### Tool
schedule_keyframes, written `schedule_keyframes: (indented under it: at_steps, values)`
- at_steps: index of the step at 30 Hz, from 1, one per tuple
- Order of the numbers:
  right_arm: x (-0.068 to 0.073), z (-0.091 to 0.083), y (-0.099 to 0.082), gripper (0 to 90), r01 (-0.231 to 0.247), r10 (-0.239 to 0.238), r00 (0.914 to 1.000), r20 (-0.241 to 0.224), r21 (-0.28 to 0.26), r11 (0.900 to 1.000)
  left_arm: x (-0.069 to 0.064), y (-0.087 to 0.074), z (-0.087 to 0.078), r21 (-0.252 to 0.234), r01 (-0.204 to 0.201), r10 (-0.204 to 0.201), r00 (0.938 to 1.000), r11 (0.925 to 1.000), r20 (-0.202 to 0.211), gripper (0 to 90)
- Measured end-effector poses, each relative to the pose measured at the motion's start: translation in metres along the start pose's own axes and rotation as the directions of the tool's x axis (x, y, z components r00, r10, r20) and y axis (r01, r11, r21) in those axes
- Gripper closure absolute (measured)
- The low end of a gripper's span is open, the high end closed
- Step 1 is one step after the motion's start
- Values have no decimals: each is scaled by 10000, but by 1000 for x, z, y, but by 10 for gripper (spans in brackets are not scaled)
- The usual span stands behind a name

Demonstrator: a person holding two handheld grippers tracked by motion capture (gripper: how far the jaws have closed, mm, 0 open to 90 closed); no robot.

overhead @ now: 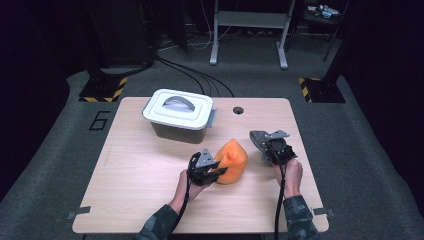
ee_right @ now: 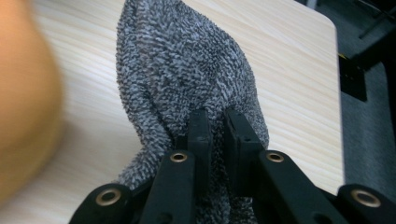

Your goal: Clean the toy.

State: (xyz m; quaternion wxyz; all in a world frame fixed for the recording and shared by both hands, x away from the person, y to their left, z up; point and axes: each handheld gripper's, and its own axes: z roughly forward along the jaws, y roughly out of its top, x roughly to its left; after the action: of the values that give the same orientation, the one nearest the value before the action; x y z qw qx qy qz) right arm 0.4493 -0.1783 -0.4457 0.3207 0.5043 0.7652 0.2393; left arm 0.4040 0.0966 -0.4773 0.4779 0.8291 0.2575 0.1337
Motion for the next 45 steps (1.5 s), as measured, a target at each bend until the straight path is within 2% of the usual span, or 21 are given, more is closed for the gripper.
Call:
schedule_keyframes:
  at_steps: [1,5,6,9,10,13,14,15,17,18,20,22,24,25,28,31,32,34,39,42,45]
  values:
    - [-5,3,-2,808,47,-49,9997,220,88,10000,0,0,0,3,16,-16,10000,10000,-24,698]
    - [-14,13,-6,791,19,-32,9992,402,313,9995,-1,0,0,-19,75,-75,9999,10000,-90,696]
    - [-18,21,-9,773,14,-36,9988,484,439,9990,-1,0,0,-19,76,-76,9999,10000,-77,696]
    - [-20,29,-12,738,53,-91,9981,609,628,9980,-1,0,0,-12,96,-96,9999,10000,-90,696]
    - [-20,33,-14,709,-17,-20,9987,512,708,9975,0,1,0,10,87,-87,9999,10000,-64,696]
    - [-22,42,-19,521,-273,240,9991,339,997,9946,0,1,0,7,143,-143,9999,9999,-79,696]
    - [-24,38,-22,389,-705,706,9975,16,809,9942,0,2,0,46,156,-155,9999,9999,-41,695]
    - [-25,35,-22,349,-832,834,9965,8,680,9942,0,2,1,30,153,-153,9999,9999,-60,695]
    - [-27,25,-24,255,-1114,1128,9930,-353,385,9930,1,2,1,8,197,-197,9998,9998,-17,695]
    - [-27,25,-24,255,-1114,1128,9930,-353,385,9930,1,2,1,8,197,-197,9998,9998,-17,694]
    - [-29,9,-31,144,-1407,1405,9853,-972,48,9900,1,1,1,-27,243,-243,9997,9997,-55,694]
    - [-29,6,-34,142,-1432,1418,9847,-1014,-69,9897,1,2,1,-22,197,-197,9998,9998,-90,694]
    - [-31,-6,-49,65,-1463,1422,9812,-1302,-229,9890,0,2,0,4,179,-179,9997,9998,-144,694]
    - [-31,-6,-49,65,-1463,1422,9812,-1302,-229,9890,0,2,0,4,179,-179,9997,9998,-144,694]
    - [-31,-13,-70,17,-1628,1572,9775,-1405,-297,9862,2,2,-1,-52,268,-268,9995,9996,-134,694]
    - [-33,-15,-97,8,-1890,1840,9742,-1303,-265,9816,0,2,-2,-174,143,-148,9995,9997,-292,708]
    - [-33,-15,-97,8,-1890,1840,9742,-1303,-265,9816,0,3,-3,-152,47,-51,9995,9999,-296,708]
    - [-36,-12,-113,15,-2032,1995,9720,-1242,-175,9790,-1,3,-4,-293,7,-18,9993,9996,-367,723]
    - [-38,-7,-122,14,-2294,2257,9657,-1286,-144,9732,-3,5,-5,-381,-287,272,9988,9989,-404,736]
    - [-33,-1,-124,14,-2086,2086,9725,-1033,108,9779,-4,6,-5,-453,-471,450,9979,9979,-459,748]
    - [-32,3,-126,9,-2021,2031,9741,-995,193,9792,-4,8,-5,-435,-555,536,9975,9975,-454,750]
